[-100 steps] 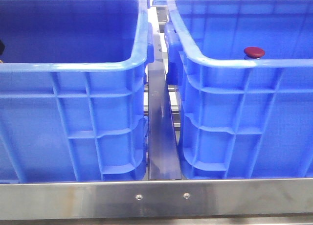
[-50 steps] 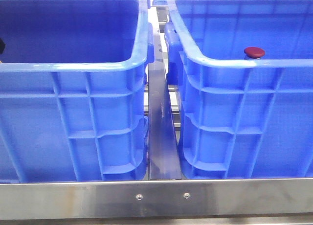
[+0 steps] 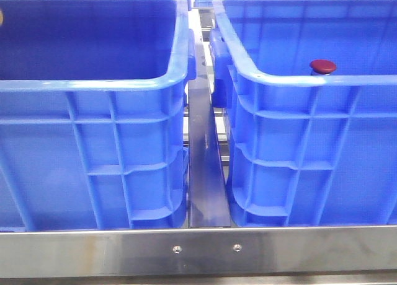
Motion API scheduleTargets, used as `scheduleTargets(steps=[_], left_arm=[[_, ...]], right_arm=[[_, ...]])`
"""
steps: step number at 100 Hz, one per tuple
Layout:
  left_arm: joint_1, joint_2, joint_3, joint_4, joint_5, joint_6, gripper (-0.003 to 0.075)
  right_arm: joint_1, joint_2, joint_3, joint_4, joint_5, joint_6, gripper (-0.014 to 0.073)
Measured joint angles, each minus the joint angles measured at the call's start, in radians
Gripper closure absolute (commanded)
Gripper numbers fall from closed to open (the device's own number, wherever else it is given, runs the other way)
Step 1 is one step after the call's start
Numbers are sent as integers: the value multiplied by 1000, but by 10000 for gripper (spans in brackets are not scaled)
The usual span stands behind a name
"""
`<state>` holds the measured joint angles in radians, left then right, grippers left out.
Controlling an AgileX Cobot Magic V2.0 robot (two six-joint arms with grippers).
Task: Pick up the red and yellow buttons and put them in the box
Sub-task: 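Lift the yellow button and pass it to the right gripper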
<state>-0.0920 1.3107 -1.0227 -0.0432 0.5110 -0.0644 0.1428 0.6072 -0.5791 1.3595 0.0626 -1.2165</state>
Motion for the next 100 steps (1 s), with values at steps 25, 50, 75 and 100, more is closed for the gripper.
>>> scheduleTargets(steps=[25,50,75,100], left_arm=[[-170,-274,136,-6,21,0,711],[-390,-462,175,-8,28,0,711],[-507,-501,179,-8,31,0,711],[-516,-501,179,-8,31,0,711]], right_arm=[[0,0,0,0,2,0,661],[0,0,0,0,26,0,661],[0,0,0,0,99,0,480],[0,0,0,11,189,0,100]])
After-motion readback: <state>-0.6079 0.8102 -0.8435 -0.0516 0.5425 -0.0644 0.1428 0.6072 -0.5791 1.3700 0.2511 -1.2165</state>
